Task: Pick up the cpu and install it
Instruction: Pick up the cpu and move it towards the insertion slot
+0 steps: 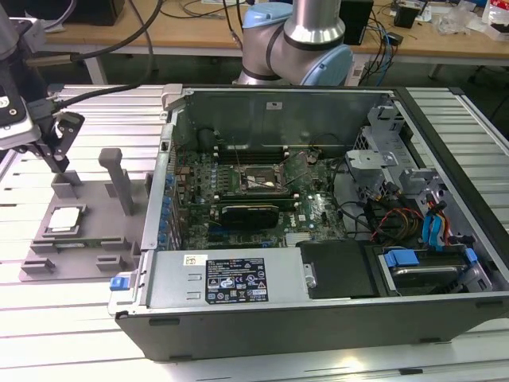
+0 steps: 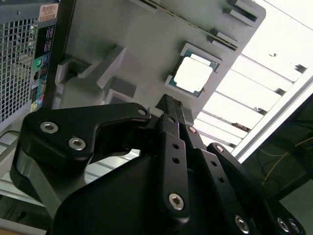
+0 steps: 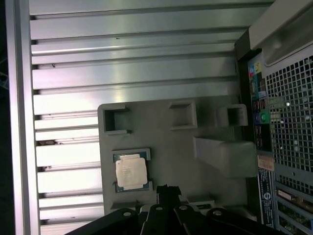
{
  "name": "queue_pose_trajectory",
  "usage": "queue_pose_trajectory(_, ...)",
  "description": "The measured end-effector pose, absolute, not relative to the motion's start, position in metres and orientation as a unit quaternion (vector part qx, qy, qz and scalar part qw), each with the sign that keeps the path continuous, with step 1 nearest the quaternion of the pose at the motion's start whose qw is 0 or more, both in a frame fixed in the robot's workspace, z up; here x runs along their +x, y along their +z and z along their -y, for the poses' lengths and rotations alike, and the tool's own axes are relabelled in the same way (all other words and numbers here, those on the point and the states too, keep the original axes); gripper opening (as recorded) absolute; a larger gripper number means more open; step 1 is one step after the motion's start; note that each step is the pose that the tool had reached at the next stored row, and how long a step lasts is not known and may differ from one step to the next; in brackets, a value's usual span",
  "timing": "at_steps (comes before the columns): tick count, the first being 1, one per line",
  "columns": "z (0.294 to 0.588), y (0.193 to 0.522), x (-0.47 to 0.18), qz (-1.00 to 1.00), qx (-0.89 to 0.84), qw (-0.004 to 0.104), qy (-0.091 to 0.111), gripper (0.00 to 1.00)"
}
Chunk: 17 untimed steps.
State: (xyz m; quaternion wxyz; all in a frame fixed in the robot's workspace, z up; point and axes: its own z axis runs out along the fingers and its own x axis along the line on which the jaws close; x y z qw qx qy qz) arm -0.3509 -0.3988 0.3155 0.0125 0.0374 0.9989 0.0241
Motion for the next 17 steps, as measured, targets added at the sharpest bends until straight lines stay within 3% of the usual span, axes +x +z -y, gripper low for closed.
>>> queue_pose_trajectory(17,0.399,0.303,-0.36,-0.999,0.037,0.012,0.024,0.11)
